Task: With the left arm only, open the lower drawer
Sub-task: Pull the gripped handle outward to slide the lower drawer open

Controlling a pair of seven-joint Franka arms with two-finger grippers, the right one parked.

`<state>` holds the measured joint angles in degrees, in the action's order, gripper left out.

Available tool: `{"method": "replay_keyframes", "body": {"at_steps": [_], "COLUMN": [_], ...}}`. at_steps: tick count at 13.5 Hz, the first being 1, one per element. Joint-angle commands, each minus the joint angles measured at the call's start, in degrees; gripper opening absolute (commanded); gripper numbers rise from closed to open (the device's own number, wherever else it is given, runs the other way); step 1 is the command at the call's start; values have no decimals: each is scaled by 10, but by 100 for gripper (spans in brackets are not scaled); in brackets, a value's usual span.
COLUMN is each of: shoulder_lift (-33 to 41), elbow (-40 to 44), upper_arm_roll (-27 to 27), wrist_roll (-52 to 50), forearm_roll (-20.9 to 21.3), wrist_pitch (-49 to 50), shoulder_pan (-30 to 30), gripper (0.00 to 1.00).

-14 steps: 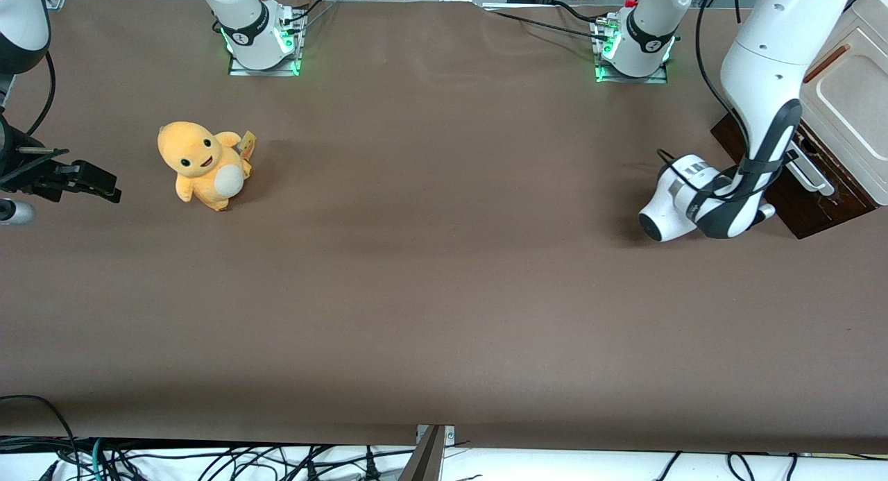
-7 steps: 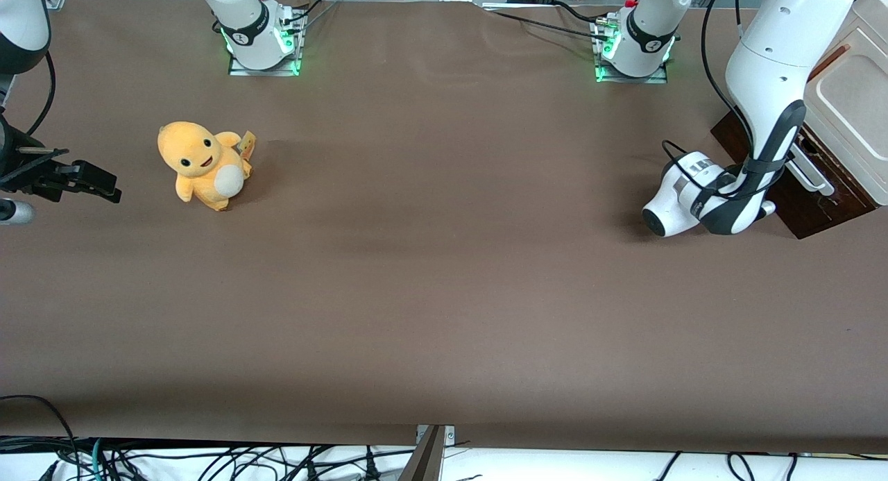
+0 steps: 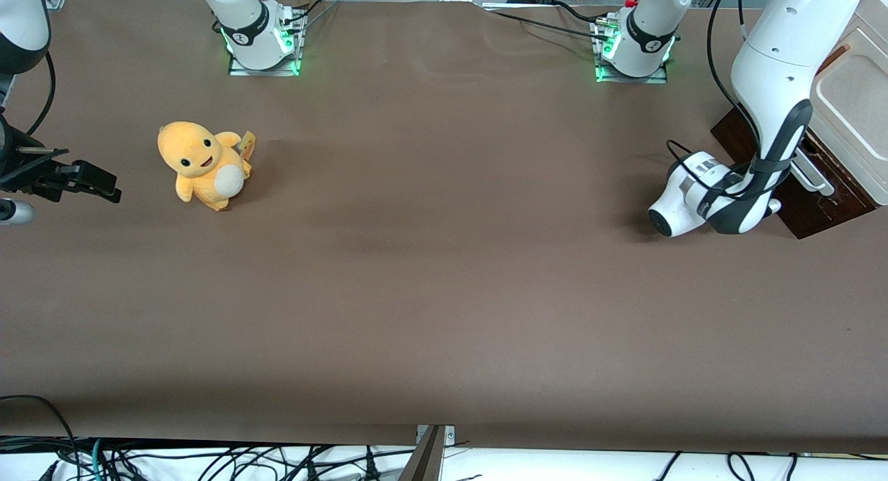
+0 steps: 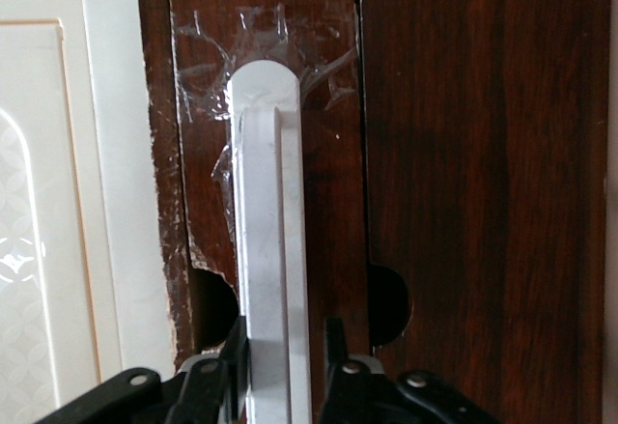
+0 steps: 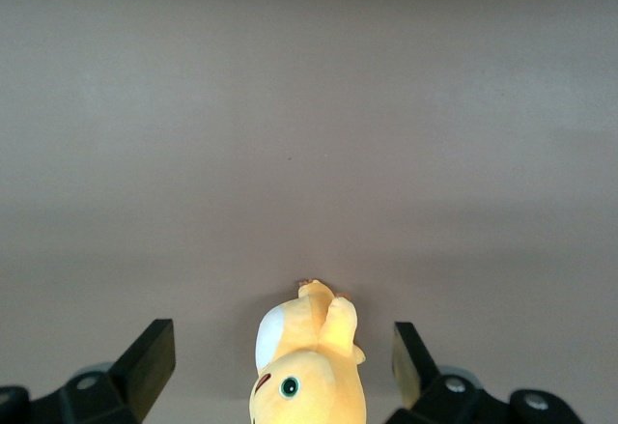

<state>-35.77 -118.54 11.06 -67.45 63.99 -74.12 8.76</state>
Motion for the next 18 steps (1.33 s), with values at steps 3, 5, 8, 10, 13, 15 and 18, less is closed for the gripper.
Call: {"method": "replay_keyframes", "body": {"at_steps": [3,5,8,10,13,15,18], "shoulder_lift": [19,22,23,23,23,22,20], "elbow": [-17,-15,-12,-9,-6,3,22], "upper_arm_roll": [5,6,8,8,8,8,8], "wrist_roll": [-2,-1,-1,-1,-1,-1,6], "forearm_roll": [15,15,12,11,9,6,-16], "wrist_pitch": [-4,-3,-1,0,8,16,23], "shoulder_pan": [3,-1,-7,-14,-35,-48,-69], "gripper": [3,1,1,0,0,0,0]}}
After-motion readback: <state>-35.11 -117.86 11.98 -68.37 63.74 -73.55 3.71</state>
